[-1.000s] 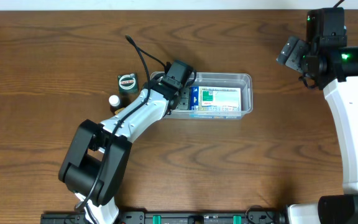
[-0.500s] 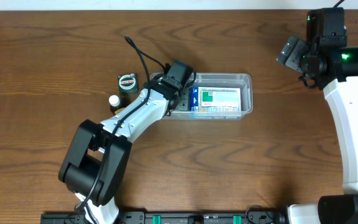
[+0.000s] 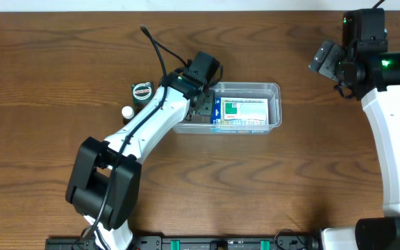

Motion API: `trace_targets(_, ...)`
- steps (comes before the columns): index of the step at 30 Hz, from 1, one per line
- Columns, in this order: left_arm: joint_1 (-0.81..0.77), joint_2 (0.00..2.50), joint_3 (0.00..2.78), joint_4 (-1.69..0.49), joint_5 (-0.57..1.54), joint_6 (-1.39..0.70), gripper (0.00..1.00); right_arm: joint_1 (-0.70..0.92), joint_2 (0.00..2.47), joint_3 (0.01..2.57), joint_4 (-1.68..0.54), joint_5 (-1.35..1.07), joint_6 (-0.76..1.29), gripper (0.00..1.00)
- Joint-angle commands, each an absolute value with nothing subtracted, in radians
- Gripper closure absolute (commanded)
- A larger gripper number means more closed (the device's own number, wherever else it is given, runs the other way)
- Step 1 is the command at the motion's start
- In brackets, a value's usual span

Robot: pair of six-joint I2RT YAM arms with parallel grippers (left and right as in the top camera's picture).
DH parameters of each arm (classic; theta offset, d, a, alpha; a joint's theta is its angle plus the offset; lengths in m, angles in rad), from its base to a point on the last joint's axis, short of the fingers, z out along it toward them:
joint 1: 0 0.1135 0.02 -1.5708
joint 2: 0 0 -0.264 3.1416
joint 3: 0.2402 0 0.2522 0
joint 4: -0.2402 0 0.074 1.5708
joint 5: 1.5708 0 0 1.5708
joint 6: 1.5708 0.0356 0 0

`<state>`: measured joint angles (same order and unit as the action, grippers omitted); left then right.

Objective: Pack container
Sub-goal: 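Set the red box upright in the container's left end and release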

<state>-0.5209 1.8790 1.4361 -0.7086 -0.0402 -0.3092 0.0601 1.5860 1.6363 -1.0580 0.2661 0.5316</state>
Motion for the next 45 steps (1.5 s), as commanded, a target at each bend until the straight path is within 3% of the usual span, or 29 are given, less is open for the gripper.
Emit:
trace_targets(1, -0.522, 1.889, 1.483, -0.76, -0.04, -0.302, 0.38, 0.056, 1.582, 1.64, -1.059, 0.281, 0.518, 0.01)
trace_targets(11, -0.522, 1.889, 1.488, -0.816, 0.072, -0.316, 0.38, 0.056, 1.582, 1.64, -1.059, 0.281, 0.518, 0.01)
trace_targets(45, -0.505, 2.02, 1.488, -0.781, 0.072, -0.32, 0.37, 0.056, 1.582, 1.64, -1.059, 0.281, 0.518, 0.01)
